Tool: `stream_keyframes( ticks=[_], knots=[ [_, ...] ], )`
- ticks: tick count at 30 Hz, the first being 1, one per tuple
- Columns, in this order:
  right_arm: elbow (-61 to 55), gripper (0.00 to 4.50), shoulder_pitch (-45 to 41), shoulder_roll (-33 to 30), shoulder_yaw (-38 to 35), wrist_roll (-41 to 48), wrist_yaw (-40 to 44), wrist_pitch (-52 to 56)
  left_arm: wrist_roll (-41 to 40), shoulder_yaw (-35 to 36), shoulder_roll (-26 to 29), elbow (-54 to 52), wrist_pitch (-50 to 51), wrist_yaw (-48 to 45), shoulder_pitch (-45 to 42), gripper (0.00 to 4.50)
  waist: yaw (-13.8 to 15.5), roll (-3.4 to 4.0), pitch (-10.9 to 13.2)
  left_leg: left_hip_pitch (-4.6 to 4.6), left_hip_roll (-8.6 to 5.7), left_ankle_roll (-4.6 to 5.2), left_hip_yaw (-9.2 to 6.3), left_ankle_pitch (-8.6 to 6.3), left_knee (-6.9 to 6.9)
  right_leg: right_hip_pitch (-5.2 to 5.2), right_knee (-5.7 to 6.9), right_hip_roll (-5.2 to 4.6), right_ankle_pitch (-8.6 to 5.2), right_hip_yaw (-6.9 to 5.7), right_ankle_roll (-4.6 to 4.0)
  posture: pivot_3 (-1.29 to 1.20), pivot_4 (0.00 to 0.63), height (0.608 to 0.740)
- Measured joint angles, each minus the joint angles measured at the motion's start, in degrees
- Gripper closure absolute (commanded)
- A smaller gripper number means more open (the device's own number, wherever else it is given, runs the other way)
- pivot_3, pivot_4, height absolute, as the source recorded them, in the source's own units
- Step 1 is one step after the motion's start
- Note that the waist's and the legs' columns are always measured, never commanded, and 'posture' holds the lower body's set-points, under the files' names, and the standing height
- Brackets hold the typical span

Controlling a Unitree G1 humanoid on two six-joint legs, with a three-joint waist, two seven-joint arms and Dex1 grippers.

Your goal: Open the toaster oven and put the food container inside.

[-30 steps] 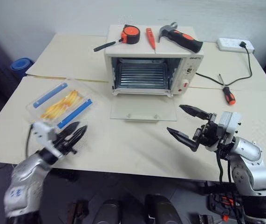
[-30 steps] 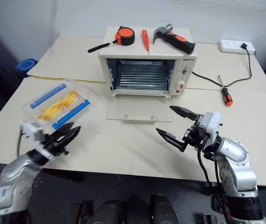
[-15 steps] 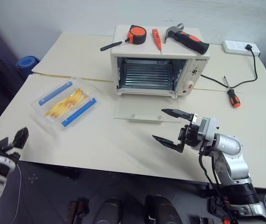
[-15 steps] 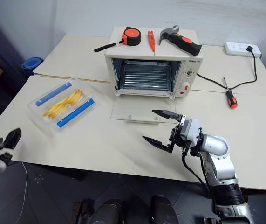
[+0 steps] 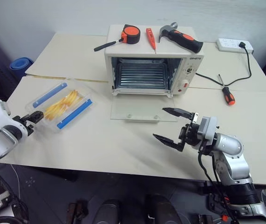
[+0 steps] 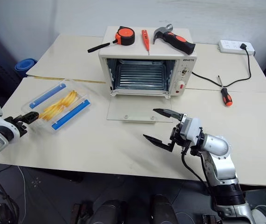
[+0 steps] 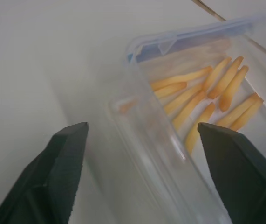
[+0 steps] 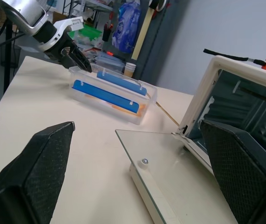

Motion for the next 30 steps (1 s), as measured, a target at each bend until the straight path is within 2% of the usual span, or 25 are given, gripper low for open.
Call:
stream_keyframes(
  ticks=[5, 9, 10, 15, 19, 26, 30],
  knots=[
    [-0.1, 0.0, 0.9, -0.1, -0.1, -0.4, -1.2, 0.0, 3.0, -0.5, 0.6, 5.3, 0.0, -3.0, -3.4, 2.98, -0.1, 0.0, 0.0, -0.01, 0.01, -0.04, 0.02, 0.01, -0.03, -0.04, 0.02, 0.01, 0.0, 0.0, 0.0, 0.0, 0.15, 0.74],
    [-0.2, 0.0, 1.7, -0.5, -0.1, -0.8, -1.9, -0.1, 5.1, -0.6, 3.7, 8.8, 0.5, -6.6, -4.1, 4.15, -0.3, 0.0, 0.0, 0.0, 0.02, -0.06, 0.03, 0.02, -0.04, -0.06, 0.02, 0.01, 0.0, 0.01, 0.0, 0.0, 0.15, 0.74],
    [-0.2, 0.0, 1.8, -0.6, -0.2, -0.8, -2.0, -0.1, 5.5, -0.9, 5.3, 9.3, 1.3, -8.1, -4.2, 4.29, -0.3, -0.03, 0.0, -0.01, 0.02, -0.07, 0.03, 0.02, -0.04, -0.06, 0.02, 0.01, 0.0, 0.01, 0.0, 0.0, 0.15, 0.74],
    [-0.2, 0.0, 2.5, -1.2, -0.2, -0.8, -2.3, -0.2, 6.8, -3.7, 11.1, 8.3, 5.1, -14.2, -6.5, 4.3, 0.1, -0.07, 0.0, -0.05, 0.0, -0.06, -0.02, 0.02, -0.03, -0.04, 0.0, -0.03, 0.0, 0.0, 0.0, 0.0, 0.15, 0.74],
    [-0.1, 0.0, 3.3, -2.1, -0.4, -0.8, -2.2, -0.4, 6.5, -5.9, 11.7, 3.9, 10.2, -16.6, -10.3, 4.3, 0.3, -0.08, 0.0, -0.07, -0.03, -0.04, -0.08, 0.01, -0.03, -0.01, 0.0, -0.06, 0.0, -0.01, 0.0, 0.0, 0.15, 0.74],
    [0.1, 0.0, 5.4, -2.4, -1.8, -1.4, -3.1, -1.4, 6.5, -11.6, 1.5, -2.9, 17.9, -14.3, -21.7, 4.3, 0.0, -0.1, 0.1, -0.08, -0.05, -0.06, -0.02, 0.03, 0.0, -0.04, 0.18, 0.0, 0.02, 0.01, 0.03, 0.0, 0.15, 0.74],
    [-0.7, 0.0, 8.4, -2.5, -2.6, -1.9, -4.5, -1.4, 10.2, -17.6, -7.6, -2.7, 19.2, -11.3, -27.6, 4.3, 0.3, -0.12, 0.1, -0.09, -0.06, -0.11, -0.03, 0.09, 0.05, -0.04, 0.28, 0.01, 0.02, -0.01, 0.03, 0.0, 0.15, 0.74]
  ],
)
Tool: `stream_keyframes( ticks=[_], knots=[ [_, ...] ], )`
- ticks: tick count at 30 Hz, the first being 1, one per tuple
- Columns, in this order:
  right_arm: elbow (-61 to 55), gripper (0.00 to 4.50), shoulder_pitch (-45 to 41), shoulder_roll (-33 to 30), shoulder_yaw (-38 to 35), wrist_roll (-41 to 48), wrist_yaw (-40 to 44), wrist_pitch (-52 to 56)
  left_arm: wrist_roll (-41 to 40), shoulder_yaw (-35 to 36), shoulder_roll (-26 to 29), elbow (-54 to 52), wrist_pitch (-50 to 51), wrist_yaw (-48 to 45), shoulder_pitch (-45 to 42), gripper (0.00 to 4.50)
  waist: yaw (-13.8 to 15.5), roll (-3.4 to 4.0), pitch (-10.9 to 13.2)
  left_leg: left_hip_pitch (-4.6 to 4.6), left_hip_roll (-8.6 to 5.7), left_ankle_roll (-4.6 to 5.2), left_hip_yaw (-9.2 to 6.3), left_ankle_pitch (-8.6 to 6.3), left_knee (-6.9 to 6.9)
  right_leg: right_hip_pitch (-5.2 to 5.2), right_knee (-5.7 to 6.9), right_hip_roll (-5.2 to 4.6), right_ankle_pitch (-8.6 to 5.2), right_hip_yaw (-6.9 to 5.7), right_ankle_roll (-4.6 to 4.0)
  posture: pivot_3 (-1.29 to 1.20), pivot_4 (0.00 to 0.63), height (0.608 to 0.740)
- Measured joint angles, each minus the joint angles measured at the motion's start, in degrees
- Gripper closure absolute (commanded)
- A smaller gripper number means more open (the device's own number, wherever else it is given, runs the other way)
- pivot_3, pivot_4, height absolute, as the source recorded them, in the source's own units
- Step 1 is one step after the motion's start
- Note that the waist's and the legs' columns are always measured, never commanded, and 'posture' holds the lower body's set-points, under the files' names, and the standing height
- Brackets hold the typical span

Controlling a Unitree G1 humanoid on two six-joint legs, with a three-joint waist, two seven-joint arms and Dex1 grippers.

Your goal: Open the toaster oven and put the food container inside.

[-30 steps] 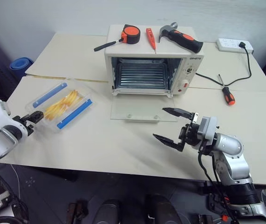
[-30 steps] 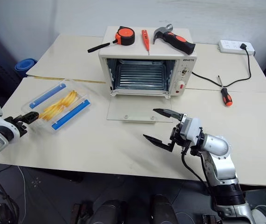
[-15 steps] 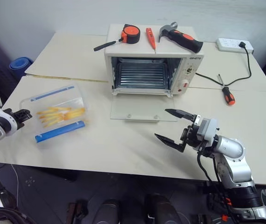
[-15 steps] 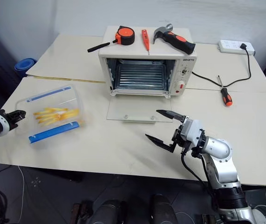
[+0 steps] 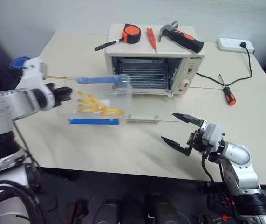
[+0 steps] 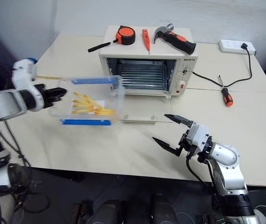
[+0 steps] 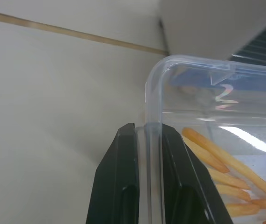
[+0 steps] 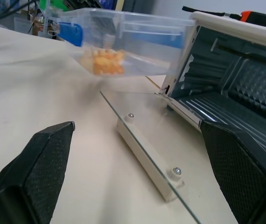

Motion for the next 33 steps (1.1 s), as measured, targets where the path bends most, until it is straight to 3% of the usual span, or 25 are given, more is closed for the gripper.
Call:
stream_keyframes(
  ticks=[10, 19, 22, 23, 25, 28, 30, 33],
  knots=[
    [-7.4, 0.0, 5.7, 0.1, -1.2, -1.4, -6.0, 0.2, 11.0, -8.1, -15.8, 11.0, -12.7, 0.0, -7.5, 4.3, 0.2, -0.04, 0.0, 0.03, 0.0, -0.12, 0.09, 0.09, 0.03, -0.03, 0.08, 0.05, 0.0, 0.02, 0.01, 0.0, 0.15, 0.74],
    [-11.4, 0.0, 7.4, 0.3, -1.3, -1.6, -11.2, 3.9, 13.6, -5.1, -20.2, 16.1, -23.9, -3.5, -8.3, 1.5, 0.0, -0.06, 0.0, 0.04, 0.03, -0.17, 0.11, 0.12, 0.03, -0.04, 0.1, 0.08, 0.0, 0.02, 0.01, 0.0, 0.15, 0.74],
    [-14.5, 0.0, 7.3, -0.2, -1.3, 1.4, -11.8, 9.2, 10.6, -3.1, -17.2, 15.0, -24.2, -10.0, -8.1, 1.5, -0.2, -0.05, 0.0, 0.05, 0.04, -0.19, 0.1, 0.13, 0.02, -0.05, 0.11, 0.09, 0.0, 0.02, 0.01, 0.0, 0.15, 0.74],
    [-15.8, 0.19, 7.3, -0.8, -1.3, 2.5, -11.7, 11.2, 9.8, -3.1, -14.9, 13.8, -24.1, -13.0, -7.4, 1.46, -0.3, -0.04, 0.0, 0.07, 0.05, -0.2, 0.11, 0.14, 0.0, -0.05, 0.12, 0.1, 0.0, 0.04, 0.01, 0.0, 0.15, 0.74],
    [-17.9, 0.62, 6.7, -2.7, -0.7, 4.0, -11.8, 16.4, 9.4, -5.3, -6.8, 10.3, -26.8, -23.5, -3.4, 1.88, -0.7, -0.01, 0.0, 0.14, 0.1, -0.23, 0.16, 0.15, -0.05, -0.06, 0.12, 0.16, 0.0, 0.08, 0.0, 0.0, 0.15, 0.74],
    [-19.1, 1.65, 6.1, -6.0, 1.0, 4.2, -11.8, 24.5, 11.4, -9.5, 6.1, 6.3, -38.8, -45.7, 6.8, 2.69, -1.4, 0.03, 0.1, 0.17, 0.19, -0.3, 0.09, 0.15, -0.06, -0.04, -0.13, 0.18, -0.12, 0.01, -0.21, 0.0, 0.15, 0.74],
    [-19.1, 2.34, 4.9, -6.4, 3.1, 3.7, -11.8, 28.4, 14.2, -13.2, 10.4, 6.2, -48.3, -57.7, 12.0, 3.32, -0.9, 0.06, 0.1, 0.16, 0.19, -0.28, 0.03, 0.16, -0.06, 0.03, -0.26, 0.14, -0.13, -0.02, -0.24, 0.0, 0.15, 0.74],
    [-17.4, 3.36, 1.8, -6.4, 6.2, 1.8, -11.5, 30.8, 17.2, -17.7, 10.0, 6.6, -56.8, -66.5, 16.1, 4.26, 0.7, 0.06, 0.1, 0.04, 0.09, -0.08, -0.04, 0.19, 0.0, 0.06, -0.31, -0.04, -0.12, -0.04, -0.22, 0.0, 0.15, 0.74]
  ],
)
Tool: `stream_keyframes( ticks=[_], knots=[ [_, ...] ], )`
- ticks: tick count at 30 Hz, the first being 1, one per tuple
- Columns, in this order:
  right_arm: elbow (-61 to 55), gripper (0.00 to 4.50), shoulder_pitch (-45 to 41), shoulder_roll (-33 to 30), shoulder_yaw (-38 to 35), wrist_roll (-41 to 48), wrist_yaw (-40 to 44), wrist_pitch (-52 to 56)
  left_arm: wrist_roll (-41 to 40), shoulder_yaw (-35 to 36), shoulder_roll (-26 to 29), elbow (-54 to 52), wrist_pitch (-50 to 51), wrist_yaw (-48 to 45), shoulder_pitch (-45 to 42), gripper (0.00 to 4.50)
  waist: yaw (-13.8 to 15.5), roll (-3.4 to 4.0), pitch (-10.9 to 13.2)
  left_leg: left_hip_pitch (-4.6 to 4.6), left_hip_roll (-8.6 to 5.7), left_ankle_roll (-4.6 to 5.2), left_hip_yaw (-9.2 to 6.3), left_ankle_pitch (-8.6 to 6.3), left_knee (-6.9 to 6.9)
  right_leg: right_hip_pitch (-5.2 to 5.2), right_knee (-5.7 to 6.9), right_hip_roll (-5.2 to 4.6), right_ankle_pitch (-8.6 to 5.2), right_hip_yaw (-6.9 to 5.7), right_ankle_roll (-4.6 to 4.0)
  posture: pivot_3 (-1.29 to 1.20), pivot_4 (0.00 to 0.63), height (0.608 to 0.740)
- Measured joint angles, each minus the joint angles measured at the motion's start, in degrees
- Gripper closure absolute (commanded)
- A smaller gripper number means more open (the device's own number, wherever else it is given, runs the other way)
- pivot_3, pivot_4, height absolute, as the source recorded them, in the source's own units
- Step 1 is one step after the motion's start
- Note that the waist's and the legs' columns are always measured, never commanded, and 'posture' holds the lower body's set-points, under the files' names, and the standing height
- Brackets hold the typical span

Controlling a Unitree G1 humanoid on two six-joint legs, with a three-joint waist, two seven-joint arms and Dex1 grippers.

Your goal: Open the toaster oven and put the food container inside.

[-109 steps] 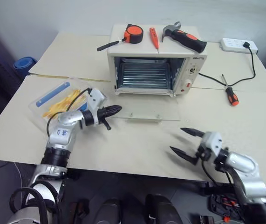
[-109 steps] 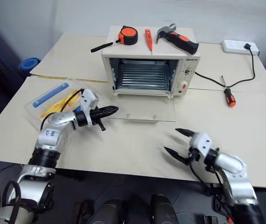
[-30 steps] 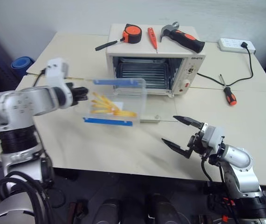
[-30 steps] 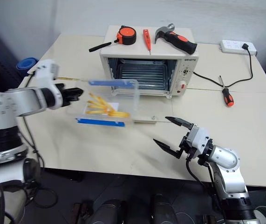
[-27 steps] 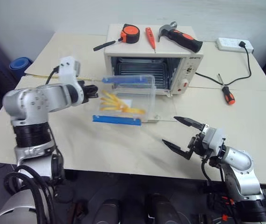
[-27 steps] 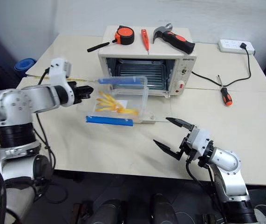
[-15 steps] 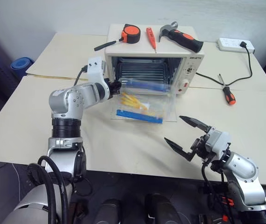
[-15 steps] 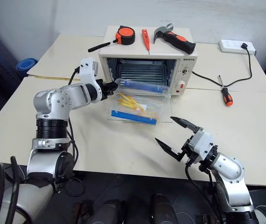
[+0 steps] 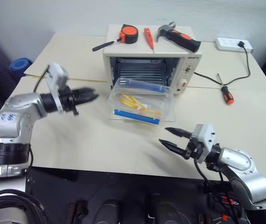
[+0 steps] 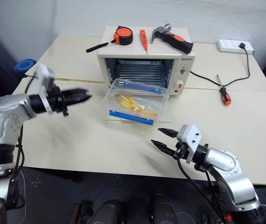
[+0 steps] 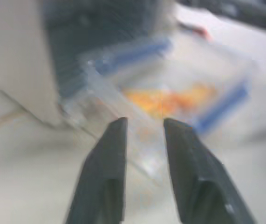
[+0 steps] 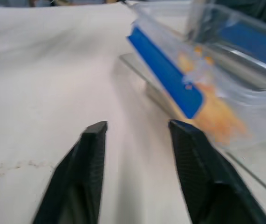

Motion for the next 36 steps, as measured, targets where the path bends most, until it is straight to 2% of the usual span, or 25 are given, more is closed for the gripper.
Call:
stream_keyframes(
  ticks=[1, 3, 4, 8, 13, 19, 25, 29, 32, 36],
  knots=[
    [1.4, 3.72, -1.3, 0.0, 0.8, -0.9, 0.2, -0.1, 0.6, -1.4, -0.8, 0.0, -1.6, -1.5, 0.8, 4.5, 0.4, 0.0, 0.0, -0.02, -0.02, 0.07, 0.0, -0.04, 0.02, 0.0, -0.03, -0.02, 0.02, 0.01, 0.03, 0.0, 0.15, 0.74],
    [6.3, 4.33, -5.0, 0.7, 1.5, -2.5, 0.9, -0.7, 1.9, -3.8, -4.3, 0.0, -3.6, -2.4, 1.2, 4.5, 0.7, -0.01, 0.0, -0.1, -0.11, 0.23, -0.02, -0.08, 0.04, -0.02, -0.02, -0.09, 0.04, 0.01, 0.07, 0.0, 0.15, 0.74],
    [8.3, 4.42, -6.7, 1.0, 1.7, -3.0, 1.3, -1.0, 2.3, -4.6, -6.0, 0.0, -4.0, -2.0, 1.2, 4.5, 0.7, -0.01, 0.0, -0.13, -0.12, 0.26, -0.02, -0.09, 0.04, -0.04, -0.04, -0.09, 0.06, 0.01, 0.1, 0.0, 0.15, 0.74],
    [21.4, 4.42, -17.4, 3.7, 2.9, -7.3, 1.9, -4.5, 6.4, -7.4, -14.7, 5.2, -5.6, 4.5, -2.3, 4.5, 0.3, -0.01, 0.0, -0.17, -0.17, 0.31, 0.06, -0.11, 0.05, -0.13, 0.05, -0.03, 0.09, 0.02, 0.16, 0.0, 0.15, 0.74],
    [34.8, 4.42, -26.8, 7.3, 2.9, -11.4, 1.0, -9.9, 10.0, -5.0, -21.0, 15.6, -9.5, 14.4, -8.4, 4.5, -0.5, -0.03, 0.0, -0.19, -0.15, 0.26, 0.14, -0.07, 0.11, -0.21, 0.44, 0.01, 0.1, 0.01, 0.18, 0.0, 0.15, 0.74],
    [51.7, 4.42, -37.1, 13.0, 2.9, -16.3, -3.7, -16.9, 12.2, 0.4, -26.0, 28.5, -18.5, 25.3, -15.1, 4.5, -1.1, -0.03, 0.0, -0.2, -0.15, 0.22, 0.14, -0.04, 0.17, -0.23, 0.51, 0.0, 0.11, -0.01, 0.19, 0.0, 0.15, 0.74],
    [65.3, 4.42, -44.9, 16.0, 1.3, -20.8, -14.5, -23.2, 13.3, 1.8, -29.2, 36.7, -24.8, 28.8, -18.8, 4.5, -1.0, -0.03, 0.0, -0.26, -0.18, 0.21, 0.11, -0.04, 0.21, -0.26, 0.51, -0.04, 0.11, -0.06, 0.2, 0.0, 0.15, 0.74],
    [64.1, 4.42, -44.7, 16.1, 0.0, -20.0, -13.9, -23.7, 13.6, 2.1, -28.9, 37.7, -27.1, 28.1, -18.5, 4.5, -1.2, -0.03, 0.0, -0.27, -0.17, 0.21, 0.11, -0.04, 0.18, -0.27, 0.5, -0.03, 0.11, -0.07, 0.2, 0.0, 0.15, 0.74],
    [55.0, 4.5, -39.2, 15.8, -0.4, -16.7, -10.0, -19.4, 12.7, 2.2, -26.9, 33.2, -26.6, 24.6, -15.2, 3.97, -1.4, -0.03, 0.0, -0.28, -0.14, 0.2, 0.12, -0.04, 0.11, -0.29, 0.49, -0.01, 0.11, -0.05, 0.2, 0.0, 0.15, 0.74],
    [37.7, 4.5, -27.4, 8.3, -3.2, -10.3, -3.0, -11.0, 7.5, 3.5, -15.9, 20.6, -22.8, 10.4, -5.6, 2.78, -1.6, 0.0, 0.0, -0.33, -0.11, 0.16, 0.1, -0.07, 0.09, -0.35, 0.47, -0.01, 0.11, -0.01, 0.2, 0.0, 0.15, 0.74]
  ],
)
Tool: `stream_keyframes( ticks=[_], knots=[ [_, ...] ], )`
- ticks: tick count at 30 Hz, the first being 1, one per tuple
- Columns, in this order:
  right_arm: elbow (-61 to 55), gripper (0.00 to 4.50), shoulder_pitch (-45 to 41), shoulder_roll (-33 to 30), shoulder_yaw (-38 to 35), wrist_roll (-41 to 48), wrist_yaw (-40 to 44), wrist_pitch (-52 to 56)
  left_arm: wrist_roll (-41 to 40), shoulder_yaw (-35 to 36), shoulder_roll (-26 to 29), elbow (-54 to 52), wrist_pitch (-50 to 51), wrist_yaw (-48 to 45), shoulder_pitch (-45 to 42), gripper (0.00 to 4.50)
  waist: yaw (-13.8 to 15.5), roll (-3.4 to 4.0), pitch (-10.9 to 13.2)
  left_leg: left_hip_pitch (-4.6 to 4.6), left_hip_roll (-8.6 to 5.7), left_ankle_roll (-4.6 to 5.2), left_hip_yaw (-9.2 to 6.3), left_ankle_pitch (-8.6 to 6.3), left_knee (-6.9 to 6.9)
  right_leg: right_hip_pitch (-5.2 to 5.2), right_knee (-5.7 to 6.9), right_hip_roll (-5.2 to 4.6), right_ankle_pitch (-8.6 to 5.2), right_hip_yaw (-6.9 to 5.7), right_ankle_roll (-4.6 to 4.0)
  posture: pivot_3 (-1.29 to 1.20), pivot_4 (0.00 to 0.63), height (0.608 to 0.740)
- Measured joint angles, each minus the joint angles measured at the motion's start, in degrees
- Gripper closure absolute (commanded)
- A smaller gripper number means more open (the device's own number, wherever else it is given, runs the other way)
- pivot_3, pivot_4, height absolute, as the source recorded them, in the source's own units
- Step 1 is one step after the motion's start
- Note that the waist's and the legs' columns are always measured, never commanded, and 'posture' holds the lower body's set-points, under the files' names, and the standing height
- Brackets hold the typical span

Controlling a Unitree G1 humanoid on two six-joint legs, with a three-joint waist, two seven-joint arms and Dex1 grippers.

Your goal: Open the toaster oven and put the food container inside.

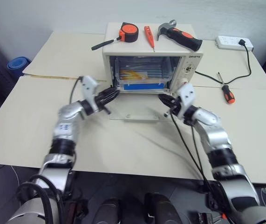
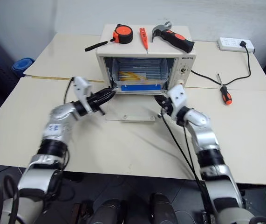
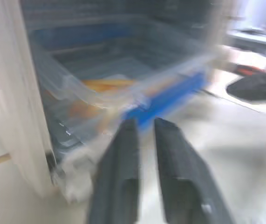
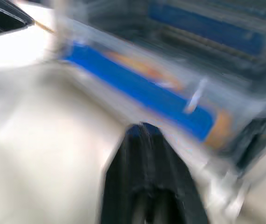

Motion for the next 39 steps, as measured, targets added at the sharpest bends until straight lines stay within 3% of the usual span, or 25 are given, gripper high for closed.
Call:
stream_keyframes(
  ticks=[3, 5, 10, 15, 20, 30, 35, 37, 39],
  knots=[
    [-2.1, 4.5, 6.6, -10.9, -3.6, 0.8, 7.3, -2.3, -6.5, 1.7, 13.8, -9.0, 9.6, -14.6, 8.8, 1.91, -0.2, 0.03, 0.0, 0.13, 0.0, 0.02, -0.02, -0.01, -0.04, 0.17, -0.14, -0.02, 0.0, 0.02, 0.0, 0.0, 0.15, 0.74],
    [2.6, 4.5, 9.7, -16.7, -4.0, -0.5, 14.2, -9.7, -9.8, 4.1, 18.4, -12.4, 13.5, -20.4, 12.5, 1.3, 0.0, 0.06, 0.0, 0.4, 0.01, 0.12, -0.09, -0.06, -0.1, 0.5, -0.58, -0.03, -0.01, -0.01, -0.02, 0.0, 0.15, 0.74],
    [14.3, 4.5, 7.7, -14.3, -3.0, -1.6, 18.9, -18.1, -11.8, 5.3, 21.0, -16.4, 14.6, -26.5, 13.9, 0.03, 0.1, 0.11, 0.0, 0.44, 0.01, 0.14, -0.05, -0.06, -0.09, 0.48, -0.48, -0.1, 0.01, 0.04, 0.0, 0.0, 0.15, 0.74],
    [24.7, 4.5, 2.4, -6.4, -2.6, -1.7, 20.0, -23.7, -11.8, 5.4, 19.3, -17.1, 14.0, -26.2, 15.7, 0.03, -1.1, 0.14, 0.1, 0.28, 0.1, 0.01, 0.01, 0.02, -0.15, 0.27, -0.24, 0.02, 0.0, 0.02, -0.03, 0.0, 0.15, 0.74],
    [25.3, 4.5, -1.7, -1.3, -3.7, 1.3, 20.0, -23.9, -11.8, 6.4, 15.7, -18.8, 12.2, -22.3, 16.7, 0.03, -0.8, 0.15, 0.1, 0.27, 0.1, 0.01, 0.0, 0.02, -0.08, 0.26, -0.1, 0.02, 0.0, 0.02, -0.03, 0.0, 0.15, 0.74],
    [3.0, 4.5, -3.6, 2.7, -13.2, 21.1, 15.3, -5.2, -14.4, 15.4, 11.1, -23.2, 14.0, -7.9, 22.7, 0.03, -0.8, 0.17, 0.1, 0.26, 0.1, 0.0, -0.06, -0.01, -0.16, 0.23, -0.14, -0.01, 0.0, 0.01, -0.03, 0.0, 0.15, 0.74],
    [-6.1, 3.48, -1.2, -1.8, -12.5, 22.7, 16.6, 1.3, -11.0, 15.5, 12.0, -23.6, 10.6, -7.3, 27.4, 0.0, -0.4, 0.17, 0.1, 0.26, 0.09, 0.08, -0.05, -0.04, -0.18, 0.29, -0.48, -0.05, 0.0, 0.01, -0.03, 0.0, 0.15, 0.74],
    [-8.8, 3.06, 8.4, -10.4, -7.1, 15.2, 25.2, -4.2, -8.9, 15.5, 12.3, -25.6, 7.5, -6.5, 29.5, 0.0, 0.8, 0.11, 0.0, 0.31, 0.08, 0.19, -0.12, -0.17, -0.26, 0.37, -0.56, -0.05, 0.0, 0.01, -0.03, 0.0, 0.15, 0.74],
    [-6.9, 2.44, 16.6, -13.0, -7.0, 12.1, 29.6, -7.6, -7.0, 15.8, 12.9, -25.4, 5.6, -6.4, 33.4, 0.0, 0.9, 0.16, 0.1, 0.23, 0.07, 0.31, -0.04, -0.28, -0.26, 0.36, -0.53, -0.06, 0.0, 0.09, -0.03, 0.0, 0.15, 0.74]
  ],
)
